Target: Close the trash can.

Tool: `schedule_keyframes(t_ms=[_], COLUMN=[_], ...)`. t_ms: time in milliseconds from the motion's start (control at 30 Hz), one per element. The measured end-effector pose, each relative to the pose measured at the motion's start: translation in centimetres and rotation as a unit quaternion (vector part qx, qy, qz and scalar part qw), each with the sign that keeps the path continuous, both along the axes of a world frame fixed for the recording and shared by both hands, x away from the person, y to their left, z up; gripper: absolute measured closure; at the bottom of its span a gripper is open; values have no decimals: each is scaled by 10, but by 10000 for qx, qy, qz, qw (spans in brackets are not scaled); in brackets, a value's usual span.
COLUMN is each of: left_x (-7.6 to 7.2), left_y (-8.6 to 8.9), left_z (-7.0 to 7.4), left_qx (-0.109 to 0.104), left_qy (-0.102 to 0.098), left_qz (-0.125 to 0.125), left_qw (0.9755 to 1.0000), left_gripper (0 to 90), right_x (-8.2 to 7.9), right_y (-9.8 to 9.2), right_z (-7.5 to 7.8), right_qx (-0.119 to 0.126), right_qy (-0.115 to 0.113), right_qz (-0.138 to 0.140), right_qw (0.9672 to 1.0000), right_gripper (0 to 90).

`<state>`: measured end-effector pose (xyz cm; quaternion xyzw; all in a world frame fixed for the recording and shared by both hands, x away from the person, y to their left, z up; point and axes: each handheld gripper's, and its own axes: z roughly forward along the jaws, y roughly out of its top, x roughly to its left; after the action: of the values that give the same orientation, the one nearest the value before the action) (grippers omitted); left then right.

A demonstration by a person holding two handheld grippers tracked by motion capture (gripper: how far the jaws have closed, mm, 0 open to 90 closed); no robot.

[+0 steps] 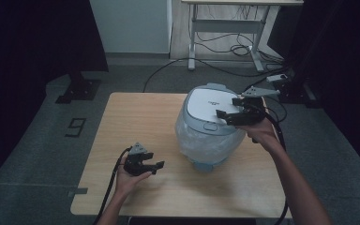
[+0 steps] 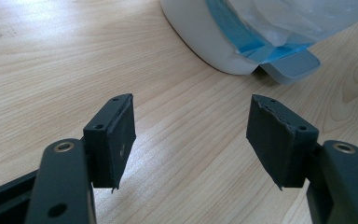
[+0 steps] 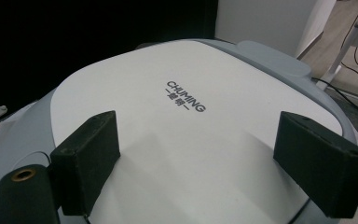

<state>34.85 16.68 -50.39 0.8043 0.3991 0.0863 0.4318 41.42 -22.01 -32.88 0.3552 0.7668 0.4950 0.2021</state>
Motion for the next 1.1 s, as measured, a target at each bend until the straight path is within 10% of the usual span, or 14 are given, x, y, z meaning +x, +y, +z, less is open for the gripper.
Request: schedule_keyframes(t_ms=[767,1100], left_x=[0,1], left_y=[2,3], left_z=[1,0], left_qx=[-12,21], left_qy=[56,15], left_qz=[3,14], left_qw=[10000,10000], left_gripper=[318,317], right_x=[-6,-15], right_y=[9,7], right_z=[5,1], right_qx=[-369,-296], right_qy=[81,-402], right_qz=[-206,-59], right_qw=[9991,9987], right_gripper=[216,215])
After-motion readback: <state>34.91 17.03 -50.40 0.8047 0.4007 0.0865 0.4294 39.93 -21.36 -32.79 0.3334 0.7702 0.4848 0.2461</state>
